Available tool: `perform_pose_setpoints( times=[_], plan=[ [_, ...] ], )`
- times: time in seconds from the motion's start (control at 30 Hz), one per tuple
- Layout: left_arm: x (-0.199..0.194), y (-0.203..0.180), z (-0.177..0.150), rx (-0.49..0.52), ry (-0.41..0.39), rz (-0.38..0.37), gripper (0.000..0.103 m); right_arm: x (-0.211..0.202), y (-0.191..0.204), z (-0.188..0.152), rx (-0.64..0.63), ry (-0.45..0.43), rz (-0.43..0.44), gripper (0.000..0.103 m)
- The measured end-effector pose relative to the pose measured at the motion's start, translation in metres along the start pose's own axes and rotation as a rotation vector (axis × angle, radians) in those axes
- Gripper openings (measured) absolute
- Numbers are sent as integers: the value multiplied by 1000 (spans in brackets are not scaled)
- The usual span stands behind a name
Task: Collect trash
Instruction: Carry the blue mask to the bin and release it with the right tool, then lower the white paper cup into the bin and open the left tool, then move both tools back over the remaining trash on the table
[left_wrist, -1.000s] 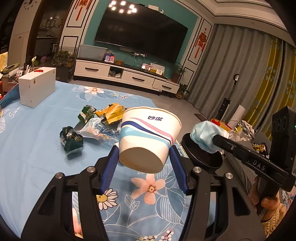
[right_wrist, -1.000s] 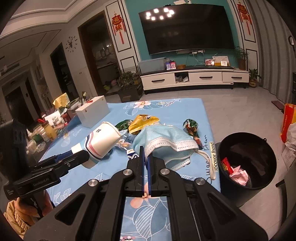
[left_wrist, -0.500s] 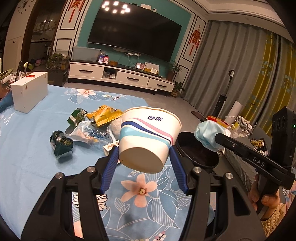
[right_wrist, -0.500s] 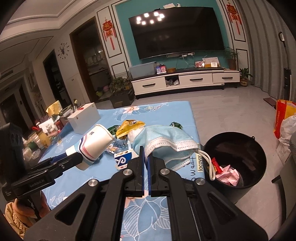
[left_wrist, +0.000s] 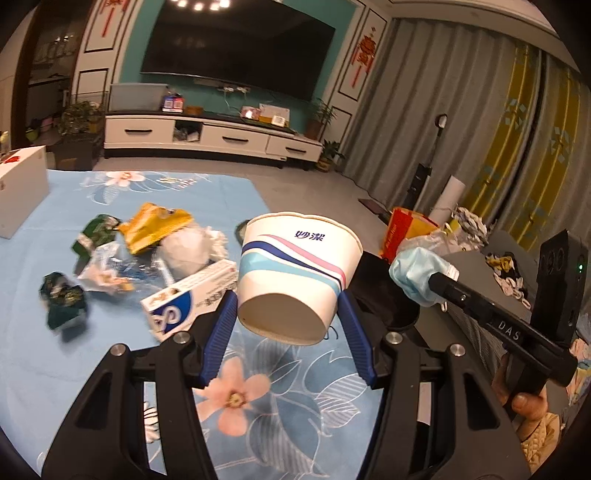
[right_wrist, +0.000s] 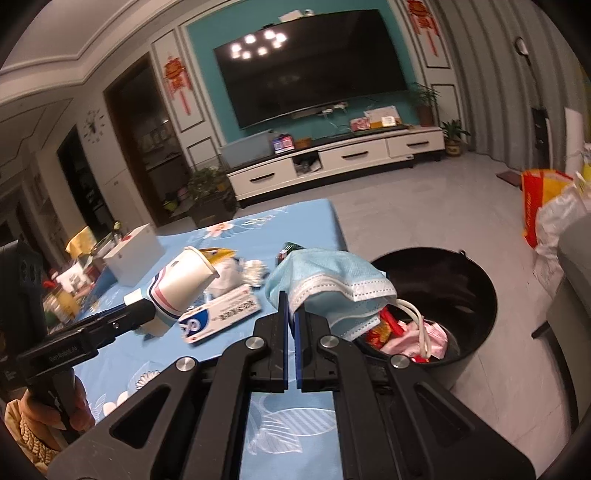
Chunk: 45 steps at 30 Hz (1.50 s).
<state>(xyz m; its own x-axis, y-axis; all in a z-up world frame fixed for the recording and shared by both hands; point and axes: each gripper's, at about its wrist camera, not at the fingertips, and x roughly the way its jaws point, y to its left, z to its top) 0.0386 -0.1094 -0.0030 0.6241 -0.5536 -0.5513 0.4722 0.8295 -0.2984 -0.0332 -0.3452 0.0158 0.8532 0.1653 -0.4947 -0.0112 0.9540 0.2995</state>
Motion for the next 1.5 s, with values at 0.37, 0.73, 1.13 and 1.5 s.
perform_pose_setpoints(
  times=[0.37,0.73,1.13,1.5],
  plan=[
    [87,-60,20,108,110,-86,57,19,-71,-9,130,37,-101,3],
    [185,-108,20,222,233,-67,58,72,-107,-8,145,127,-172,8],
    [177,-89,20,162,235,-74,74,66,-119,-11,197,131,-197,50],
    [96,-25,1,39,201,76,82,39,-66,-15,151,141,-146,61]
  ],
)
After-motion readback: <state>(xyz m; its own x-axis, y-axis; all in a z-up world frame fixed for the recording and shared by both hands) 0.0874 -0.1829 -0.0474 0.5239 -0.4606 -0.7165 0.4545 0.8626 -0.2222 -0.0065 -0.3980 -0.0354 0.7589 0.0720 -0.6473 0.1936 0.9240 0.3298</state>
